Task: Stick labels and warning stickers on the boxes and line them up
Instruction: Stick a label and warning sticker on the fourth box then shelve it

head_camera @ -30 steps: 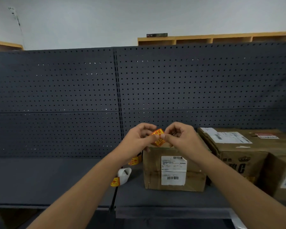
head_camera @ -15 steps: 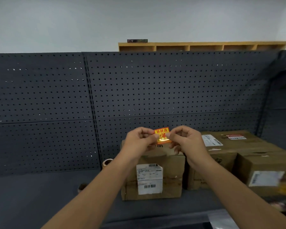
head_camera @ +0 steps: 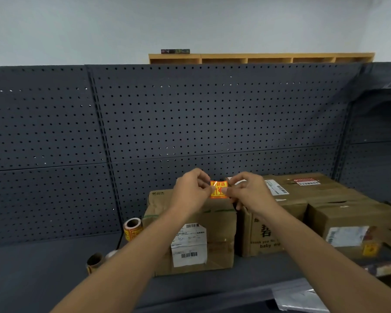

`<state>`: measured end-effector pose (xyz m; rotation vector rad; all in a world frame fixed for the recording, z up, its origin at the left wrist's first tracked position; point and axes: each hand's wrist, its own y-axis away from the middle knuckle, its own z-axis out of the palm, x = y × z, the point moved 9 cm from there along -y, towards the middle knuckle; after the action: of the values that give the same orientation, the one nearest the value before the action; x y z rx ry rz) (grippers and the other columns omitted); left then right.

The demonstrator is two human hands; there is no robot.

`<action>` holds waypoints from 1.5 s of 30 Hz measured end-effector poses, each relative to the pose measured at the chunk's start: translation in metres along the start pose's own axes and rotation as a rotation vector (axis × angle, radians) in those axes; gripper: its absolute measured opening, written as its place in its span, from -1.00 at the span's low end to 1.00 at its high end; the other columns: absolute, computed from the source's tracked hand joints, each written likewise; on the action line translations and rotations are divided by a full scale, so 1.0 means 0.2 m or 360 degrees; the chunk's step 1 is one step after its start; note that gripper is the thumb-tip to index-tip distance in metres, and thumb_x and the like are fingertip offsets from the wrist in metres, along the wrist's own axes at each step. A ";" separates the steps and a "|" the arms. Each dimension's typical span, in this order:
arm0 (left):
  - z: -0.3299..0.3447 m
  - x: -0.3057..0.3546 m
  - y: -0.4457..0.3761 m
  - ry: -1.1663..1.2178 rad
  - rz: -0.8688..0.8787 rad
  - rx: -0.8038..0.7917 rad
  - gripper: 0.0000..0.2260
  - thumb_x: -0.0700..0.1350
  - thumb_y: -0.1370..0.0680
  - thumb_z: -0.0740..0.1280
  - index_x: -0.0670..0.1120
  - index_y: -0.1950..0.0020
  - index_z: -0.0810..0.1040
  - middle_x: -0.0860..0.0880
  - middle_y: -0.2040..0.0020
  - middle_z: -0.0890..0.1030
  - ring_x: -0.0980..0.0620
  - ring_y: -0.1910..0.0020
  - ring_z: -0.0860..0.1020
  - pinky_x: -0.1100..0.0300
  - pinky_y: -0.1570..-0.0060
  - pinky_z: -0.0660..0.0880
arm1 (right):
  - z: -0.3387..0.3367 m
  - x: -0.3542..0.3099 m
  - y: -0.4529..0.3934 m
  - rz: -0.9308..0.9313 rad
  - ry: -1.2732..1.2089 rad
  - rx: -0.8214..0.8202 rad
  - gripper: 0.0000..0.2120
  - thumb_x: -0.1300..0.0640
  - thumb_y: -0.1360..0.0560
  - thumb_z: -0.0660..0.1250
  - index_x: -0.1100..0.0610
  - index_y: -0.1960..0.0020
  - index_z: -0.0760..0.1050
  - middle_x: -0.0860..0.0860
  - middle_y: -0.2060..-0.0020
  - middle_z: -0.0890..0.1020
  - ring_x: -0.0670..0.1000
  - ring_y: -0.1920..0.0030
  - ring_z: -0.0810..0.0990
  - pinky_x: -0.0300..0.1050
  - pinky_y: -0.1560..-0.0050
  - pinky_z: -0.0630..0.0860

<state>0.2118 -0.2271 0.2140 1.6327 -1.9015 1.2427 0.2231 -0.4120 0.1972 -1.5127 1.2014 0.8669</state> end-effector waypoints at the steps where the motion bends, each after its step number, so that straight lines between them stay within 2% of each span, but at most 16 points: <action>1: 0.01 0.00 0.00 -0.0017 0.0008 0.0008 -0.85 -0.11 -0.53 0.53 0.01 -0.03 0.61 0.10 0.18 0.67 0.17 0.15 0.63 0.32 0.23 0.46 | 0.00 0.02 -0.01 0.0009 0.0019 -0.0002 -0.73 0.21 -0.44 0.59 0.21 -0.03 0.55 0.22 0.27 0.71 0.10 0.36 0.64 -0.10 0.44 0.54; 5: 0.04 -0.03 0.00 -0.0099 0.0043 -0.0023 -0.84 -0.10 -0.55 0.51 0.00 -0.07 0.60 0.11 0.19 0.65 0.21 0.15 0.59 0.31 0.22 0.46 | 0.01 0.08 -0.02 0.0054 0.0062 -0.0048 -0.76 0.23 -0.44 0.58 0.22 0.00 0.55 0.23 0.25 0.71 0.09 0.32 0.66 -0.11 0.44 0.55; 9: 0.09 -0.05 0.01 -0.0218 0.0128 -0.0073 -0.87 -0.15 -0.58 0.45 0.02 -0.08 0.59 0.09 0.22 0.64 0.10 0.13 0.59 0.16 0.12 0.57 | 0.05 0.11 -0.02 0.0081 0.0152 -0.0094 -0.77 0.23 -0.44 0.58 0.21 0.00 0.56 0.16 0.28 0.69 -0.07 0.41 0.61 -0.15 0.44 0.50; 13: 0.10 -0.07 0.03 -0.0426 0.0268 -0.0043 -0.87 -0.12 -0.59 0.42 0.07 -0.09 0.58 0.16 0.17 0.64 0.08 -0.01 0.49 0.20 0.15 0.42 | 0.08 0.12 -0.03 0.0101 0.0229 -0.0119 -0.77 0.22 -0.43 0.59 0.23 0.02 0.59 0.12 0.34 0.65 -0.18 0.54 0.51 -0.17 0.44 0.45; 17: 0.10 -0.11 0.03 -0.0428 0.0251 -0.0013 -0.87 -0.05 -0.55 0.44 0.12 -0.07 0.60 0.20 0.19 0.65 0.11 0.03 0.54 0.06 0.03 0.54 | 0.07 0.14 -0.03 0.0121 0.0267 -0.0121 -0.78 0.23 -0.43 0.59 0.23 0.01 0.60 0.12 0.29 0.67 -0.19 0.50 0.54 -0.19 0.42 0.49; 24: 0.14 -0.13 0.03 -0.0314 0.0213 -0.0081 -0.86 -0.08 -0.55 0.46 0.08 -0.08 0.61 0.17 0.21 0.66 0.20 0.15 0.60 0.01 0.07 0.62 | 0.07 0.15 -0.03 0.0132 0.0321 -0.0078 -0.80 0.24 -0.43 0.59 0.21 0.02 0.61 0.14 0.23 0.70 -0.19 0.50 0.55 -0.24 0.43 0.50; 28: 0.16 -0.14 0.03 -0.0262 0.0221 -0.0118 -0.85 -0.11 -0.57 0.45 0.05 -0.11 0.60 0.13 0.18 0.65 0.18 0.14 0.61 0.00 0.08 0.63 | 0.07 0.16 -0.02 0.0143 0.0350 -0.0080 -0.79 0.25 -0.44 0.58 0.23 0.00 0.61 0.12 0.22 0.69 -0.19 0.50 0.55 -0.30 0.46 0.47; 36: 0.18 -0.16 0.04 -0.0255 0.0251 -0.0125 -0.85 -0.08 -0.57 0.44 0.07 -0.12 0.60 0.14 0.19 0.63 0.14 0.12 0.60 -0.05 0.08 0.61 | 0.07 0.18 -0.02 0.0130 0.0433 -0.0039 -0.81 0.20 -0.42 0.60 0.15 0.06 0.61 0.07 0.20 0.69 -0.10 0.39 0.58 -0.25 0.42 0.48; 38: 0.18 -0.16 0.04 -0.0310 0.0274 -0.0092 -0.85 -0.05 -0.57 0.43 0.09 -0.11 0.57 0.16 0.18 0.61 0.10 0.07 0.58 -0.08 0.04 0.60 | 0.08 0.18 -0.03 0.0134 0.0457 -0.0056 -0.79 0.19 -0.41 0.61 0.14 0.06 0.60 0.08 0.19 0.70 -0.06 0.34 0.60 -0.17 0.35 0.53; 41: 0.22 -0.17 0.06 -0.0417 0.0263 -0.0091 -0.83 0.00 -0.58 0.39 0.10 -0.16 0.52 0.18 0.07 0.51 0.03 -0.03 0.54 -0.12 -0.08 0.55 | 0.09 0.20 -0.04 0.0166 0.0536 -0.0077 -0.79 0.15 -0.40 0.61 0.11 0.08 0.60 0.08 0.15 0.70 -0.02 0.26 0.60 -0.09 0.24 0.56; 45: 0.24 -0.23 0.05 -0.0546 0.0106 -0.0225 -0.64 0.13 -0.62 0.29 0.08 -0.39 0.42 0.05 -0.27 0.44 -0.06 -0.33 0.43 -0.10 -0.35 0.42 | 0.10 0.22 -0.05 0.0190 0.0648 -0.0084 -0.79 0.00 -0.46 0.54 0.09 0.07 0.59 0.06 0.15 0.68 -0.03 0.26 0.58 -0.09 0.22 0.54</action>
<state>0.2289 -0.2368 0.1504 1.8107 -2.2037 0.8684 0.2444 -0.4048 0.1528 -1.7274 1.5867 0.6891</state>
